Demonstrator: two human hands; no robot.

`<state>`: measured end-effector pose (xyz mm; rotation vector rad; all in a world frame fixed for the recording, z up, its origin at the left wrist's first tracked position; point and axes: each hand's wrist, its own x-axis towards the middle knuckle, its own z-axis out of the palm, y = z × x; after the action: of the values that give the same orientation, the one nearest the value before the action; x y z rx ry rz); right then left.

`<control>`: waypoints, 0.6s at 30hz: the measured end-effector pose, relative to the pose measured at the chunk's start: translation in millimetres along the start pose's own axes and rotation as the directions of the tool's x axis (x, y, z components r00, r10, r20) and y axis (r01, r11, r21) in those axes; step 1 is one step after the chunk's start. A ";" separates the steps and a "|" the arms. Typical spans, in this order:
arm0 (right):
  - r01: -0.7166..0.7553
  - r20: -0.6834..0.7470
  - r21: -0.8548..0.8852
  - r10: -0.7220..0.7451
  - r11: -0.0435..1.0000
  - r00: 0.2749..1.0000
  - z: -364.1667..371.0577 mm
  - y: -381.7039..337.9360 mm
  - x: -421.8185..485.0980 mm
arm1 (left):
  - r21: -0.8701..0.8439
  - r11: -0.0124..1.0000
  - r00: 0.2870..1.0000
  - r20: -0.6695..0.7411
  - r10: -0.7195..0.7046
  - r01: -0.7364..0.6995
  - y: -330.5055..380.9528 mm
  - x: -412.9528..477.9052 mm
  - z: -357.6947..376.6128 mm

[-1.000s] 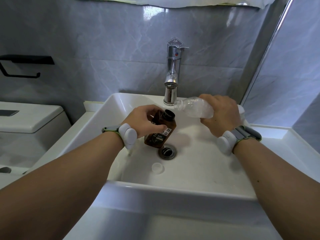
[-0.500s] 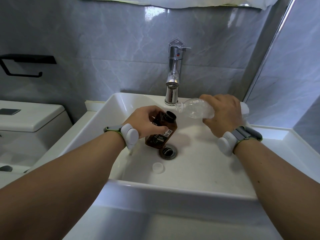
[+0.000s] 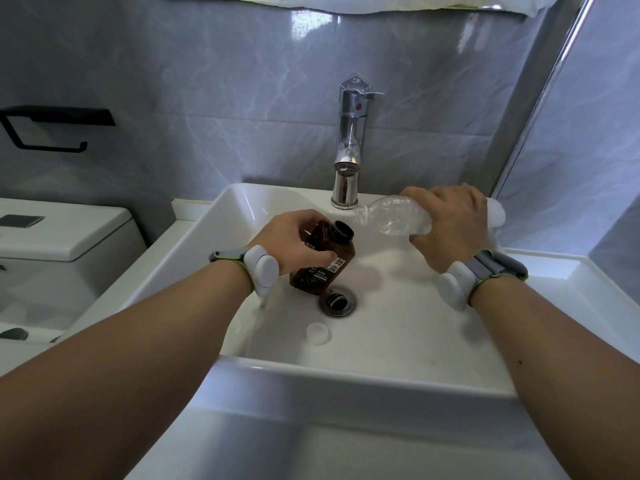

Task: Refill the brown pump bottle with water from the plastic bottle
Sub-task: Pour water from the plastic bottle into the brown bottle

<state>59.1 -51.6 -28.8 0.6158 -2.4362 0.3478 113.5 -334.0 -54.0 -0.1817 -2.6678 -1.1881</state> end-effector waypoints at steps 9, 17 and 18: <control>-0.005 -0.010 -0.005 0.005 1.000 1.000 0.4 -0.1 1.2 | 0.004 1.000 1.000 0.002 0.002 -0.002 -2.7 1.4 0.4; -0.005 -0.026 0.001 0.005 1.000 1.000 -4.1 -3.9 -0.2 | 0.024 1.000 1.000 0.003 0.011 -0.011 -3.9 1.9 0.2; -0.006 -0.025 0.000 0.006 1.000 1.000 -4.4 -4.0 -0.4 | 0.026 1.000 1.000 0.004 0.013 -0.013 -3.8 1.9 -0.2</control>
<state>63.5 -53.2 -25.1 0.6012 -2.4142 0.3557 110.9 -336.6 -56.2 -0.1971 -2.6802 -1.1498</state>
